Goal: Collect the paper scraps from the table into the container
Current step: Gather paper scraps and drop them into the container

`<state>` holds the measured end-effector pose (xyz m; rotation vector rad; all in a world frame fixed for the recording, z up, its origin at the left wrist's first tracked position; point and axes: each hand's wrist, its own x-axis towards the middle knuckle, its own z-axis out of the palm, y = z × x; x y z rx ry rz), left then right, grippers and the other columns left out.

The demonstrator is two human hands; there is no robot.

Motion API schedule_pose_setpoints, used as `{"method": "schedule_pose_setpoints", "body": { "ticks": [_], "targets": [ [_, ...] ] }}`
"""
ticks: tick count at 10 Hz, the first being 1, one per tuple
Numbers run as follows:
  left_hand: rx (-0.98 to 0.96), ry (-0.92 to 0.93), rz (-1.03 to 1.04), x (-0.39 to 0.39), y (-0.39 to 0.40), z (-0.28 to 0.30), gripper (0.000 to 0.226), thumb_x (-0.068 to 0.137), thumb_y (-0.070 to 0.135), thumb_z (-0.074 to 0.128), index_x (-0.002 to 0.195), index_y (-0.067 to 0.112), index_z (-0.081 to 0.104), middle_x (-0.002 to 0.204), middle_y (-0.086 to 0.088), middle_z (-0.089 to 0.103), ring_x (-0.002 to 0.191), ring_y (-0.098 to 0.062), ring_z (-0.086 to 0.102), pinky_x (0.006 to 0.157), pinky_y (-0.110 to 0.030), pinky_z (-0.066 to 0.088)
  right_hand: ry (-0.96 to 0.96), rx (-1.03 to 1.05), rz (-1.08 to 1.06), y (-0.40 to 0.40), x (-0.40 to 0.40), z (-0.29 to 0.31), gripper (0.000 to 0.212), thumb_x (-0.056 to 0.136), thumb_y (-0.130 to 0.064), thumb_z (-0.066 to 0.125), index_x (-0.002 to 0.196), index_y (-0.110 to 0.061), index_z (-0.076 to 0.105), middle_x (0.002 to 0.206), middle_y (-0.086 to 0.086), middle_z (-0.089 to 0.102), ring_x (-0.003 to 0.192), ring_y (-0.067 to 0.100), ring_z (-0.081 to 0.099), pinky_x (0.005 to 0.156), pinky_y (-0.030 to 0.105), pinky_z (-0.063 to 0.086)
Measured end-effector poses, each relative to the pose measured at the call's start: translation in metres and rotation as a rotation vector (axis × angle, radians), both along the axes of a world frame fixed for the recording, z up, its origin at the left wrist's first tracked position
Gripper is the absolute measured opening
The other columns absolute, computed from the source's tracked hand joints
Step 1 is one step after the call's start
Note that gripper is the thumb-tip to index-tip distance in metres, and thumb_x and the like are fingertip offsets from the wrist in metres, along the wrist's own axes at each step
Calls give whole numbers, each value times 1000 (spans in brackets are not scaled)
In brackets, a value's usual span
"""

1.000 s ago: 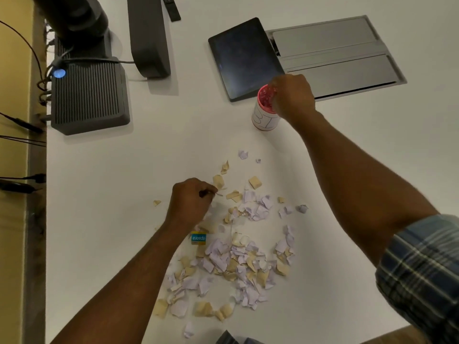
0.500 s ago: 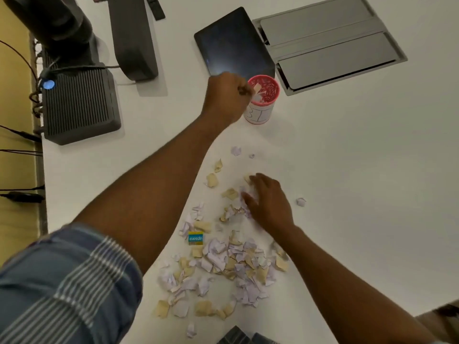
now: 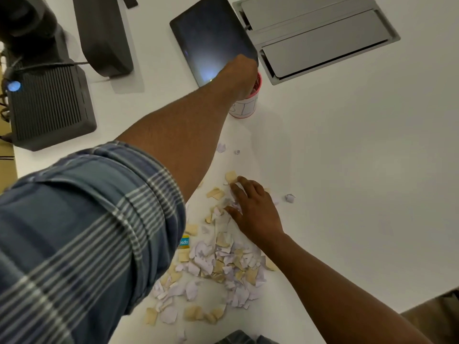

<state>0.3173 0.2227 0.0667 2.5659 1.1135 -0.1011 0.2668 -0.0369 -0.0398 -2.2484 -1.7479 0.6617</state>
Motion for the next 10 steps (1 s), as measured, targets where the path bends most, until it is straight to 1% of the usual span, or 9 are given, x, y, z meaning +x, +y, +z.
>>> {"method": "schedule_pose_setpoints", "body": {
  "ticks": [1, 2, 3, 4, 5, 7, 8, 9, 10],
  "targets": [
    [-25, 90, -54, 3, 3, 6, 21, 88, 12, 50, 69, 19, 55, 107, -16, 67, 101, -31, 62, 86, -36, 50, 2, 7, -7, 0, 0, 0, 56, 94, -46, 50, 142, -19, 39, 152, 1, 33, 137, 23, 31, 108, 38, 33],
    [-42, 37, -16, -1, 3, 17, 13, 85, 14, 59, 95, 12, 67, 109, -13, 66, 101, -30, 62, 85, -37, 52, 10, -4, -1, 2, 0, 2, 57, 94, -46, 50, 144, -20, 36, 152, 0, 31, 137, 22, 30, 109, 36, 32],
    [47, -119, 33, -21, -2, 25, 31, 85, 14, 65, 116, 12, 65, 118, -10, 65, 108, -28, 60, 90, -37, 51, 78, -4, -23, 4, 3, 8, 59, 93, -42, 53, 144, -20, 34, 149, 1, 36, 134, 20, 32, 108, 34, 33],
    [93, -392, 179, -64, -22, 17, 24, 88, 21, 61, 110, 16, 68, 110, -5, 70, 97, -18, 65, 88, -33, 54, 122, 23, -46, -2, 5, 12, 57, 95, -44, 51, 144, -18, 36, 145, 2, 42, 132, 20, 35, 108, 33, 33],
    [52, -468, 261, -120, -58, -5, 25, 86, 25, 60, 108, 18, 68, 106, -2, 70, 95, -20, 65, 84, -38, 54, 85, -23, -34, -8, 3, 14, 64, 94, -49, 48, 147, -19, 29, 152, 2, 33, 137, 20, 29, 111, 33, 29],
    [-125, -251, 347, -235, -143, -56, 40, 83, 35, 57, 117, 16, 63, 118, -7, 63, 110, -28, 58, 94, -40, 48, -3, -129, 31, -1, -11, 15, 96, 82, -68, 52, 153, -22, 7, 160, 4, 4, 144, 27, 11, 114, 41, 22],
    [-193, -164, 390, -277, -174, -68, 55, 77, 47, 59, 125, 18, 58, 131, -9, 55, 122, -28, 48, 102, -38, 38, -1, -166, 79, 4, -22, 17, 101, 77, -72, 54, 152, -24, 6, 160, 4, 6, 144, 28, 12, 114, 44, 23],
    [-259, -102, 367, -298, -199, -68, 68, 73, 50, 71, 133, 25, 50, 142, -6, 44, 131, -25, 37, 108, -38, 34, -31, -161, 185, 2, -38, 19, 98, 78, -71, 54, 151, -22, 11, 158, 6, 13, 142, 29, 18, 111, 43, 28],
    [-311, 0, 287, -301, -218, -66, 83, 69, 58, 71, 140, 32, 37, 150, 0, 31, 137, -21, 29, 110, -39, 34, -58, -177, 292, -6, -54, 21, 92, 80, -70, 52, 150, -21, 18, 157, 8, 17, 140, 29, 21, 110, 42, 30]
  ]
}}
